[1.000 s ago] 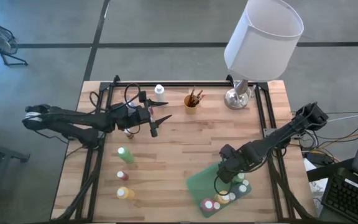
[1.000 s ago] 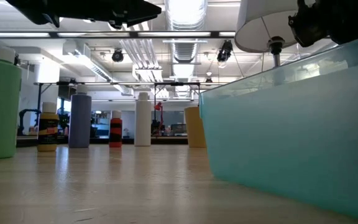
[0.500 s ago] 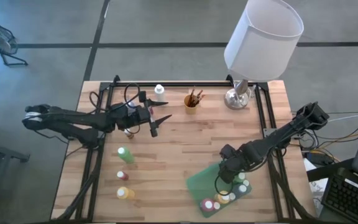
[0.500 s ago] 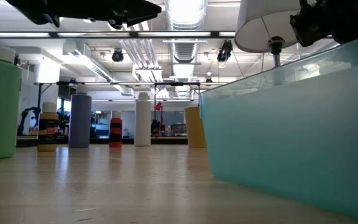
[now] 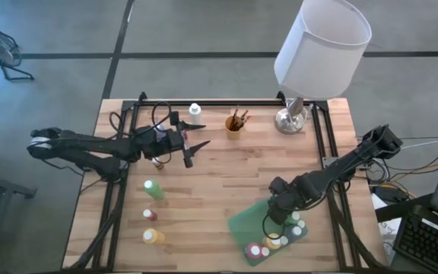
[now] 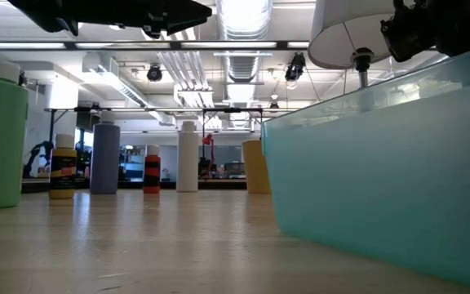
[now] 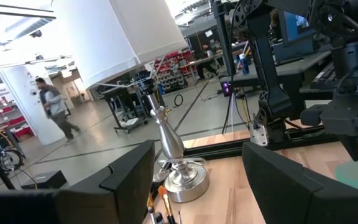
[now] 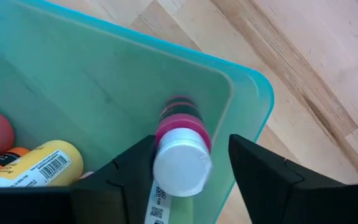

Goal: Pick & Place Paint Supplies
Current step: Put the pink paint bottle into the green bin, then put the yellow paint bottle into the green bin

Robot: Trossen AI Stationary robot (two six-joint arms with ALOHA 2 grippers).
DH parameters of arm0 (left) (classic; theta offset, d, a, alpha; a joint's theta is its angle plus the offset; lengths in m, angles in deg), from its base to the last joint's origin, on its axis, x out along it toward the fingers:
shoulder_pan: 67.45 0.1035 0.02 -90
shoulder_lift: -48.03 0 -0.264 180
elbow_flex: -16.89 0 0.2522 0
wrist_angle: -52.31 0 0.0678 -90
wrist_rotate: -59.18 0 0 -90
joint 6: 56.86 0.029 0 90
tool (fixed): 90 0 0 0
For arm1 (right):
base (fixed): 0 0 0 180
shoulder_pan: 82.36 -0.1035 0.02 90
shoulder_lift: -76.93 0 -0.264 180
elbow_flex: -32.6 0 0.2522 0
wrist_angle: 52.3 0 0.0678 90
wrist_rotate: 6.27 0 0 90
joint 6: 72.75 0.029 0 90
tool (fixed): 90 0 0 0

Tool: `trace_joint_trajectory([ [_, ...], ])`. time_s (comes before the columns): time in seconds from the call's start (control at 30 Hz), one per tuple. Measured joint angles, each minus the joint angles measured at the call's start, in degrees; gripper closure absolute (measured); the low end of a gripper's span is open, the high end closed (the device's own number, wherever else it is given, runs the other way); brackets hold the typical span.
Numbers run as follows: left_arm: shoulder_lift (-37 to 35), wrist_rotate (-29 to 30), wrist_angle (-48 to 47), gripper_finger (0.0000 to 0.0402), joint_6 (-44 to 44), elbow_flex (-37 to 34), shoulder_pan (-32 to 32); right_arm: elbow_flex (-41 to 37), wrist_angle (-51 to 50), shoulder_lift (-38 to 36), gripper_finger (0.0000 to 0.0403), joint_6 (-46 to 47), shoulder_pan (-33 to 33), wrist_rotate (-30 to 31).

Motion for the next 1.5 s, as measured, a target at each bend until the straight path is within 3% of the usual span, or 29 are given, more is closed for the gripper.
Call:
trace_joint_trajectory([
  [0.43, 0.00, -1.25, -0.02, 0.0154, -0.52, 0.02, 0.00, 4.29, -0.69, 0.07, 0.0138, -2.30, 0.00, 1.00],
  [0.8, 0.02, -1.25, -0.02, 0.0154, -0.52, 0.02, 0.00, 13.37, -11.03, 0.07, 0.0155, -7.35, 0.74, 10.02],
  [1.03, 0.02, -1.25, 0.00, 0.0154, -0.65, 0.02, -0.01, 19.27, -11.85, 0.04, 0.0180, -20.23, 2.02, 21.42],
  [1.2, -0.08, -1.25, -0.59, 0.0154, -5.95, 0.00, -0.18, 21.83, -9.86, 0.03, 0.0195, -27.80, 2.29, 38.16],
  [1.3, -1.79, -1.22, -5.36, 0.0154, -8.18, 0.02, -0.79, 22.73, -8.41, 0.02, 0.0203, -31.63, 2.32, 45.37],
  [1.5, -7.78, -1.23, -20.63, 0.0154, -12.32, 3.06, -5.11, 22.76, -7.63, 0.02, 0.0214, -38.02, 3.17, 53.98],
])
